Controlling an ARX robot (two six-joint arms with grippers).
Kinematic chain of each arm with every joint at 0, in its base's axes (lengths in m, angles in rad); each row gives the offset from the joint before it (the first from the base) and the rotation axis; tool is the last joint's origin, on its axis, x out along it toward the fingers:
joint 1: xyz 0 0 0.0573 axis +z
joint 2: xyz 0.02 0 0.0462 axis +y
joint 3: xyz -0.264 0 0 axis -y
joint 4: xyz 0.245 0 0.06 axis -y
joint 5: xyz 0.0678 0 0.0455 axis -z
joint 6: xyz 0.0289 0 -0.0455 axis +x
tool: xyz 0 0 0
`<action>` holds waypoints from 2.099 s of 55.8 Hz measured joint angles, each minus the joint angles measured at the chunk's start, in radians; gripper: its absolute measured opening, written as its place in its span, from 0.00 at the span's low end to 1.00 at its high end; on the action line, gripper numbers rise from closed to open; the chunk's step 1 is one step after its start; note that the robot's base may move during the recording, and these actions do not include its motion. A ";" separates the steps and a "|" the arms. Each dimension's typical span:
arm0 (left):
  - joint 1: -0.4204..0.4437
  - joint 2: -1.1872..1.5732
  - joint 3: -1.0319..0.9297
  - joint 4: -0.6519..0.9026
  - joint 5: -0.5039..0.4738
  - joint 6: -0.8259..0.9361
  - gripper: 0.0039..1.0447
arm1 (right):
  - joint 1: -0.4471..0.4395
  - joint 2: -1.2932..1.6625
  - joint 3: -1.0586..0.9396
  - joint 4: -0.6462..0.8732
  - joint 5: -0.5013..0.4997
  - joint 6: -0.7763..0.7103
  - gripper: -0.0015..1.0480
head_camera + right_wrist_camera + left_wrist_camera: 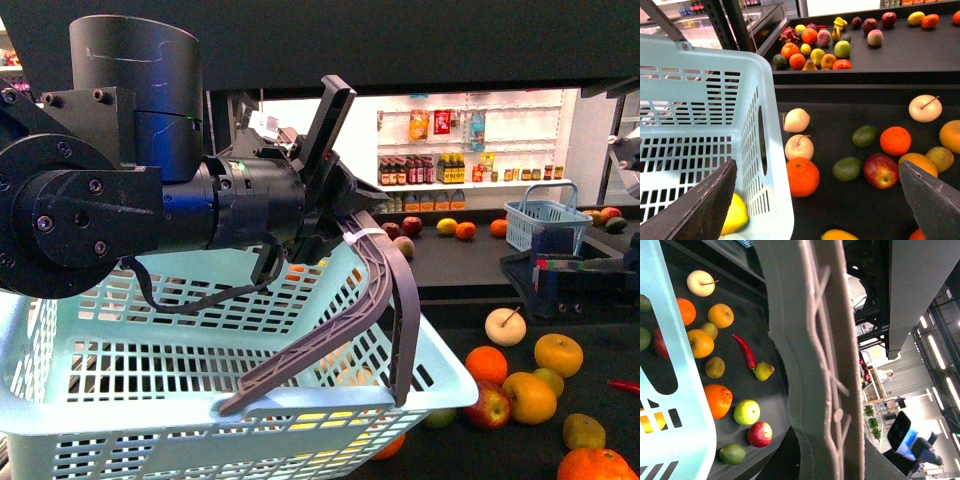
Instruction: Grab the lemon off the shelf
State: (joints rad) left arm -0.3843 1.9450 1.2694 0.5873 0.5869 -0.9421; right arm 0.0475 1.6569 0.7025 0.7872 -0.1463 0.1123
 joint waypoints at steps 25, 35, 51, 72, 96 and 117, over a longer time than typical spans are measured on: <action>0.001 0.000 0.000 0.000 -0.006 0.003 0.07 | -0.048 0.591 0.240 0.032 -0.083 -0.111 0.93; 0.001 0.000 0.000 0.000 -0.008 0.003 0.07 | -0.040 0.762 0.372 -0.051 -0.118 -0.195 0.93; 0.001 0.000 0.000 0.000 -0.007 0.003 0.07 | -0.018 0.975 0.542 -0.049 -0.109 -0.343 0.93; 0.001 0.000 0.000 0.000 -0.007 0.003 0.07 | 0.000 1.103 0.690 0.003 -0.093 -0.476 0.93; 0.001 0.000 0.000 0.000 -0.007 0.003 0.07 | -0.005 1.205 0.818 -0.039 -0.094 -0.529 0.93; 0.001 0.000 0.000 0.000 -0.007 0.003 0.07 | -0.014 1.251 0.873 -0.079 -0.101 -0.567 0.93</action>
State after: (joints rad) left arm -0.3836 1.9450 1.2694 0.5873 0.5797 -0.9390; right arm 0.0334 2.9082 1.5757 0.7082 -0.2474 -0.4549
